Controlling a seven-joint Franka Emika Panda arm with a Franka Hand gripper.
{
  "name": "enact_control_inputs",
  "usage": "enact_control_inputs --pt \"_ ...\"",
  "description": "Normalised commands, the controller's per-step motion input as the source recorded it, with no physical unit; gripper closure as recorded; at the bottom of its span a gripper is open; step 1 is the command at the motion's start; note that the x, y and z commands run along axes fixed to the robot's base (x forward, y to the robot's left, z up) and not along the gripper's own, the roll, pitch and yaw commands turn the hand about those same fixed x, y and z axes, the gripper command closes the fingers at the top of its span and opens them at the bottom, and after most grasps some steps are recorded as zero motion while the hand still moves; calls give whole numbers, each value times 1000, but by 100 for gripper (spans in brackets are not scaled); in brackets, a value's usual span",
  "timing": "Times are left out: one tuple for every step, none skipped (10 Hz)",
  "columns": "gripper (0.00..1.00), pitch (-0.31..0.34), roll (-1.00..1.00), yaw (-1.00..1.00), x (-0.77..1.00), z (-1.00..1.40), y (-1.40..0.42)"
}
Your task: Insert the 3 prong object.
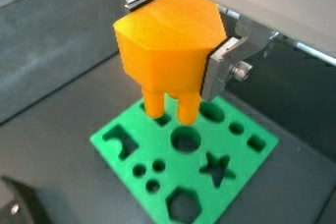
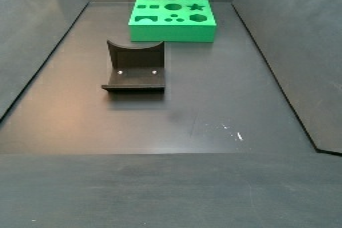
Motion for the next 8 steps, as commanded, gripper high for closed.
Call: enact_control_inputs --pt "100 -59 0 -29 46 -1000 589" --pt "100 -40 0 -9 69 -1000 623" --pt "100 -23 -13 -111 0 -1000 543" --pt "100 -139 -30 -337 -89 -843 280" --pt "100 -247 -6 -549 -11 -611 103" --pt "100 -253 0 -649 -11 -597 57" --pt "100 -204 79 -649 111 -689 -57" --pt "100 -14 204 -594 431 -589 -177"
